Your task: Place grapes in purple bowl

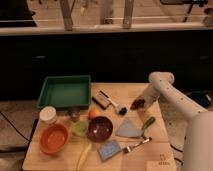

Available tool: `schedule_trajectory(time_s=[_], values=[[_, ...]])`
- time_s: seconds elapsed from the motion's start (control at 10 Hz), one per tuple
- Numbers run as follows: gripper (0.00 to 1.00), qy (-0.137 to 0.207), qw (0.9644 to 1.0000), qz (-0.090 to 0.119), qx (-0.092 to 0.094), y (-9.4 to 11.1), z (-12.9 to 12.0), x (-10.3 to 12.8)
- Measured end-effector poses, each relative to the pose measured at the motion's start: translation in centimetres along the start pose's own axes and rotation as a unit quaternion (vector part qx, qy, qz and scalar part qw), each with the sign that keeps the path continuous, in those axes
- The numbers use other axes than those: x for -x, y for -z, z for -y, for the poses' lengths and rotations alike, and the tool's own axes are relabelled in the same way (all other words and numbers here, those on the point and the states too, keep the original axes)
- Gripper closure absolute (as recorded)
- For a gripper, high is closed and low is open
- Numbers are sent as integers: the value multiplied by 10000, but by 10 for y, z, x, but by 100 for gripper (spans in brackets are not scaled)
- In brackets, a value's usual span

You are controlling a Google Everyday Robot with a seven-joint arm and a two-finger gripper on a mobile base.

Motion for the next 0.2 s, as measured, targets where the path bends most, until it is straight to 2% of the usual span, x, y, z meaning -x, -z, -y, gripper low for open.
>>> schedule_trajectory(time_s=[0.2], values=[[20, -2, 10000, -38, 33, -1, -3, -3]])
